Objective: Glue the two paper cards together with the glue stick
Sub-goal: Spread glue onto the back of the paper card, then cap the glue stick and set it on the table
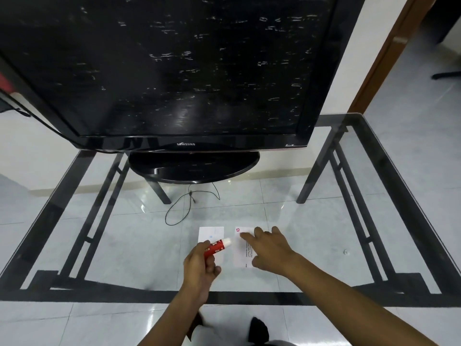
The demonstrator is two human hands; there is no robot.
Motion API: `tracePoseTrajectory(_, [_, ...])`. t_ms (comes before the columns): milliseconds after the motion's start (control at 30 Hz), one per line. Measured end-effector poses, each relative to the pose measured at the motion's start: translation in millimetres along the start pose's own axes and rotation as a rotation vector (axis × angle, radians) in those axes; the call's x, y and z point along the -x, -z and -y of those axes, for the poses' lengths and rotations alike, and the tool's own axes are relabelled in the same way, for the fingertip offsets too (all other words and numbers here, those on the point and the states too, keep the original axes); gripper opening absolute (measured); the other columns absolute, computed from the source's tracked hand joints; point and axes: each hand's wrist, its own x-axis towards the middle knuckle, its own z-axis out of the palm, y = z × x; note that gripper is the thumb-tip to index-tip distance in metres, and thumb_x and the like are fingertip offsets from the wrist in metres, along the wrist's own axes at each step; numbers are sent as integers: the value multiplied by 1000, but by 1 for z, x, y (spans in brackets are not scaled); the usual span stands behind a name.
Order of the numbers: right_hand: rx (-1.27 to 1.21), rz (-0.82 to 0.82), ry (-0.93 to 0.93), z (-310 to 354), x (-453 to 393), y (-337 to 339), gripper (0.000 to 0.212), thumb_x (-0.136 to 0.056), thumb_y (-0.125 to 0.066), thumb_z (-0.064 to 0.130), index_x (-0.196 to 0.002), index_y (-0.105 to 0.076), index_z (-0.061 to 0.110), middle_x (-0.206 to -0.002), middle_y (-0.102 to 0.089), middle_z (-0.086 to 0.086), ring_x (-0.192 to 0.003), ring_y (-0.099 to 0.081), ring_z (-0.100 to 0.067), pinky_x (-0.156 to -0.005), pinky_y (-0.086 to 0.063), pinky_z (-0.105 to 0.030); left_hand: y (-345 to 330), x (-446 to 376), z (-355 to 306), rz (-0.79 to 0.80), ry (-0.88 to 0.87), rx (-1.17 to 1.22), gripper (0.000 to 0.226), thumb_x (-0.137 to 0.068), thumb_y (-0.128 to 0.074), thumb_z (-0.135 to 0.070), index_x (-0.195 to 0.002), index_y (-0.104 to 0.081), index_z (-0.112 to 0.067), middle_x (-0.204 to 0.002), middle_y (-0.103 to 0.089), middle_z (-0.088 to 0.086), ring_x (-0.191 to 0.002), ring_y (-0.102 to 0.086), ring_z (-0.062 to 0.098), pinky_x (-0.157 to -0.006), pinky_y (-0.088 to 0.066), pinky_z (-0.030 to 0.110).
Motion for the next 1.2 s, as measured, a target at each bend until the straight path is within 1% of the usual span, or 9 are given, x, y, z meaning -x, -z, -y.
tracePoseTrajectory(67, [-436, -72, -146, 8, 4, 11, 40, -89, -47, 21, -128, -44, 21, -122, -53, -9, -96, -61, -25, -92, -41, -39, 1, 2, -3, 37, 53, 90, 12, -88, -55, -23, -82, -57, -13, -44, -26, -2, -40, -23, 11, -49, -32, 28])
tracePoseTrajectory(167, [-1499, -6, -438, 13, 7, 34, 29, -89, -38, 3, -108, -60, 9, -110, -59, -17, -88, -66, -28, -81, -53, -37, 2, 6, -3, 94, 112, 179, 14, -87, -56, -24, -78, -52, -14, -46, -26, -1, -39, -25, 11, -44, -35, 25])
tracePoseTrajectory(267, [-1887, 70, -339, 11, 19, 47, 24, -95, -46, 2, -114, -59, 2, -110, -63, -21, -95, -68, -37, -82, -58, -39, -1, 12, -2, 115, 149, 245, 17, -87, -55, -24, -74, -50, -14, -43, -28, -2, -37, -27, 11, -38, -38, 22])
tracePoseTrajectory(400, [-1665, -27, -364, 15, 30, 49, 25, -85, -69, 14, -104, -59, 2, -86, -71, -20, -59, -66, -24, -55, -57, -31, -7, 18, -4, 137, 170, 302, 19, -87, -57, -23, -72, -50, -14, -42, -28, -2, -36, -27, 10, -37, -38, 21])
tracePoseTrajectory(533, [-1845, -110, -280, 11, 35, 46, 22, -85, -63, -5, -104, -69, 4, -88, -65, -17, -78, -70, -28, -71, -60, -30, -10, 22, -6, 152, 173, 326, 19, -86, -59, -23, -71, -52, -13, -42, -30, -2, -35, -27, 11, -37, -40, 21])
tracePoseTrajectory(633, [-1754, -144, -200, 14, 36, 51, 25, -87, -62, 0, -110, -69, 9, -102, -66, -22, -88, -72, -29, -74, -60, -29, -12, 24, -9, 161, 158, 302, 17, -86, -58, -23, -74, -52, -13, -42, -30, -2, -36, -27, 11, -38, -40, 21])
tracePoseTrajectory(800, [-1346, -214, -104, 17, 33, 61, 31, -82, -71, 6, -104, -72, 29, -95, -72, 1, -79, -69, -20, -78, -58, -27, -15, 27, -11, 172, 119, 252, 15, -86, -56, -22, -75, -51, -13, -44, -28, -2, -37, -25, 11, -39, -39, 21])
tracePoseTrajectory(1067, [-1219, -270, -23, 21, 39, 59, 31, -76, -77, 7, -103, -74, 22, -95, -74, -1, -85, -69, -13, -76, -58, -22, -21, 32, -13, 143, 101, 187, 21, -87, -53, -22, -69, -48, -13, -44, -24, -2, -36, -22, 11, -37, -35, 21])
tracePoseTrajectory(1200, [-1244, -249, -44, 18, 38, 60, 19, -76, -78, 12, -95, -75, 16, -83, -75, -9, -74, -70, -23, -72, -60, -32, -27, 39, -10, 136, 78, 181, 19, -88, -50, -21, -71, -48, -13, -43, -26, -3, -36, -23, 10, -35, -33, 21])
